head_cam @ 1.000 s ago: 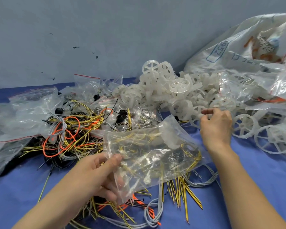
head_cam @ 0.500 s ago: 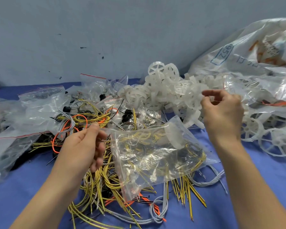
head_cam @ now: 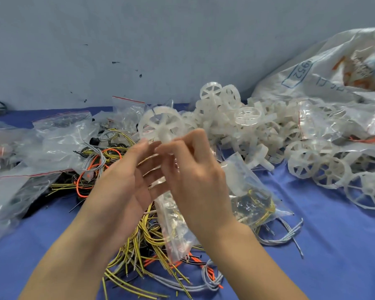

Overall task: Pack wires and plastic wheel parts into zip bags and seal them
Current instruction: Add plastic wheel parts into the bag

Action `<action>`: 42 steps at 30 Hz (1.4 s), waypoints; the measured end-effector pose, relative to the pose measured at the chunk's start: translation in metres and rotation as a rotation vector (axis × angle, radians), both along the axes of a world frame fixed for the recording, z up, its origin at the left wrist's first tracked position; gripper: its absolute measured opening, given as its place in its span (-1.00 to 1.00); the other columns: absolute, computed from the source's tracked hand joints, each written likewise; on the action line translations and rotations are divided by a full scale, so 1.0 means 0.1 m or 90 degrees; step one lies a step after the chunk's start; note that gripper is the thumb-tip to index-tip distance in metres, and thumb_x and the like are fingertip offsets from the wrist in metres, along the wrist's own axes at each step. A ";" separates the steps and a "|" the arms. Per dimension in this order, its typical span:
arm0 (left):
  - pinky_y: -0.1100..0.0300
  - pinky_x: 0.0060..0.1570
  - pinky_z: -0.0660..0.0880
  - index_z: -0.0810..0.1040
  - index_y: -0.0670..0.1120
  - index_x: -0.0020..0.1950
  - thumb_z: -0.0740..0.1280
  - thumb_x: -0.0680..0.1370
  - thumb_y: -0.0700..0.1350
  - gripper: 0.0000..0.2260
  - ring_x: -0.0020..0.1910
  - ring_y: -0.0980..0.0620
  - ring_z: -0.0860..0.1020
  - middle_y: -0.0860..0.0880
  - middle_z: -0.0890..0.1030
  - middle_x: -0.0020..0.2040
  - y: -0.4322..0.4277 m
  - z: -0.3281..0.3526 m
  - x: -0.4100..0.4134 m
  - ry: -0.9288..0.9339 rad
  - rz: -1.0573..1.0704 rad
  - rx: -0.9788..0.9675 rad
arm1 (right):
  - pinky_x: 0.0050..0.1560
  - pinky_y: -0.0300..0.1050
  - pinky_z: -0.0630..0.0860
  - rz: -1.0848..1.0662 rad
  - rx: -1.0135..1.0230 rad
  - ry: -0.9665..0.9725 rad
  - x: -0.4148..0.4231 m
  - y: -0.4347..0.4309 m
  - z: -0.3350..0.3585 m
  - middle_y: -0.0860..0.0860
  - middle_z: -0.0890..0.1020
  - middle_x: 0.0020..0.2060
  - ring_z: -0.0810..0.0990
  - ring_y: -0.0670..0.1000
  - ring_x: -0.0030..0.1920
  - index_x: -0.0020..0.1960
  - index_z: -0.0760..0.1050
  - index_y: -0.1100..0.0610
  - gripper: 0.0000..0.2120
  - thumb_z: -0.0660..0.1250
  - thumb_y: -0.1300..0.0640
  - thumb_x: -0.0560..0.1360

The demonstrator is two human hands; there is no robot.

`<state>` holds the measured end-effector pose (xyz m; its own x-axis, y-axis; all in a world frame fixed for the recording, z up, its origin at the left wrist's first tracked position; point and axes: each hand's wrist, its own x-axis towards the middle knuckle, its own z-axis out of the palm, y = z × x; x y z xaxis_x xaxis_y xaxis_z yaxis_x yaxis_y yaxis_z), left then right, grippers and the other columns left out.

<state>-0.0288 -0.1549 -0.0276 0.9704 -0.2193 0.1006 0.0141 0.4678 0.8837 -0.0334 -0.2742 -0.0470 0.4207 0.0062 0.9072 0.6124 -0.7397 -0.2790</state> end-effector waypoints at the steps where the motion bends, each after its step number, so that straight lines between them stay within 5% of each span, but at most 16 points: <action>1: 0.20 -0.26 0.58 0.68 -0.04 -0.02 0.27 0.52 0.04 -0.75 -0.18 0.07 0.64 -0.04 0.68 -0.09 0.02 0.00 0.00 0.007 0.004 -0.014 | -0.27 -0.14 0.49 0.000 -0.026 -0.006 -0.01 0.03 -0.03 0.04 0.48 -0.07 0.53 0.00 -0.18 -0.02 0.60 0.13 -0.93 0.38 0.25 0.52; 6: 0.21 -0.08 0.58 0.63 -0.15 0.05 0.29 0.55 -0.03 -0.76 -0.10 0.04 0.62 -0.09 0.64 -0.12 0.10 -0.04 0.03 0.050 0.032 -0.034 | 0.01 -0.14 0.43 0.048 -0.164 0.000 -0.05 0.15 -0.16 0.07 0.54 0.03 0.50 0.06 -0.03 -0.06 0.59 0.16 -0.91 0.40 0.31 0.48; 8: 0.22 -0.18 0.60 0.61 -0.17 -0.02 0.30 0.56 -0.04 -0.79 -0.17 0.03 0.63 -0.10 0.61 -0.17 0.21 -0.04 0.06 0.059 0.085 -0.020 | 0.07 -0.08 0.42 0.084 -0.168 0.012 -0.08 0.19 -0.16 0.08 0.58 0.03 0.53 0.08 0.00 -0.04 0.61 0.14 -0.92 0.36 0.27 0.53; 13: 0.28 -0.49 0.50 0.51 -0.09 -0.20 0.24 0.62 0.03 -0.73 -0.49 0.11 0.52 0.00 0.51 -0.44 0.66 -0.06 0.14 0.046 0.259 0.296 | 0.14 -0.03 0.41 0.095 -0.206 0.132 -0.04 0.03 -0.10 0.00 0.62 0.05 0.53 0.09 0.10 -0.05 0.67 0.02 -0.65 0.19 0.35 0.42; 18: 0.31 -0.66 0.28 0.47 -0.06 -0.24 0.21 0.62 0.01 -0.73 -0.60 0.09 0.36 0.01 0.33 -0.54 0.81 -0.08 0.08 0.132 0.178 0.329 | 0.40 0.06 0.28 0.099 -0.348 0.350 0.02 -0.20 -0.07 -0.04 0.50 0.33 0.35 0.07 0.39 -0.01 0.66 -0.13 -0.51 0.33 0.45 0.37; 26: 0.29 -0.64 0.31 0.58 -0.06 -0.23 0.20 0.60 -0.02 -0.72 -0.52 0.06 0.40 -0.04 0.42 -0.43 0.77 -0.11 0.02 0.189 0.004 0.247 | 0.42 0.08 0.18 0.124 -0.417 0.356 0.03 -0.12 -0.03 -0.02 0.33 0.48 0.22 0.10 0.49 0.25 0.55 -0.23 -0.28 0.30 0.49 0.33; 31: 0.30 -0.62 0.32 0.48 -0.08 -0.16 0.18 0.60 -0.04 -0.80 -0.53 0.07 0.40 -0.04 0.42 -0.43 0.81 -0.16 0.07 0.196 0.023 0.239 | 0.48 0.08 0.12 0.139 -0.389 0.374 0.04 -0.13 -0.04 -0.03 0.29 0.49 0.15 0.08 0.52 0.12 0.55 -0.13 -0.46 0.29 0.45 0.39; 35: 0.32 -0.63 0.29 0.52 -0.03 -0.40 0.12 0.62 -0.06 -0.59 -0.54 0.10 0.37 -0.01 0.39 -0.45 0.85 -0.15 0.09 0.182 0.051 0.208 | 0.49 0.08 0.03 0.155 -0.431 0.388 0.05 -0.13 -0.07 -0.03 0.22 0.54 0.07 0.07 0.55 0.11 0.57 -0.17 -0.47 0.30 0.42 0.41; 39: 0.30 -0.63 0.31 0.47 -0.08 -0.09 0.18 0.59 -0.06 -0.86 -0.51 0.08 0.41 -0.03 0.44 -0.40 0.84 -0.16 0.07 0.184 -0.002 0.208 | 0.44 0.07 0.16 0.144 -0.416 0.368 0.04 -0.15 -0.06 0.00 0.36 0.46 0.19 0.10 0.51 -0.10 0.59 -0.05 -0.72 0.29 0.32 0.44; 42: 0.29 -0.63 0.32 0.54 -0.10 -0.08 0.25 0.50 -0.04 -0.84 -0.47 0.07 0.44 -0.07 0.49 -0.36 0.80 -0.18 0.06 0.176 -0.049 0.235 | 0.29 0.05 0.34 0.131 -0.335 0.341 0.04 -0.17 -0.06 0.02 0.49 0.32 0.36 0.12 0.38 -0.18 0.54 0.02 -0.79 0.19 0.26 0.46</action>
<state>-0.0230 -0.0747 -0.0453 0.9293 -0.2639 -0.2582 0.2953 0.1115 0.9489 -0.0295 -0.2911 -0.0530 0.7444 0.5049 0.4369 0.6326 -0.7427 -0.2197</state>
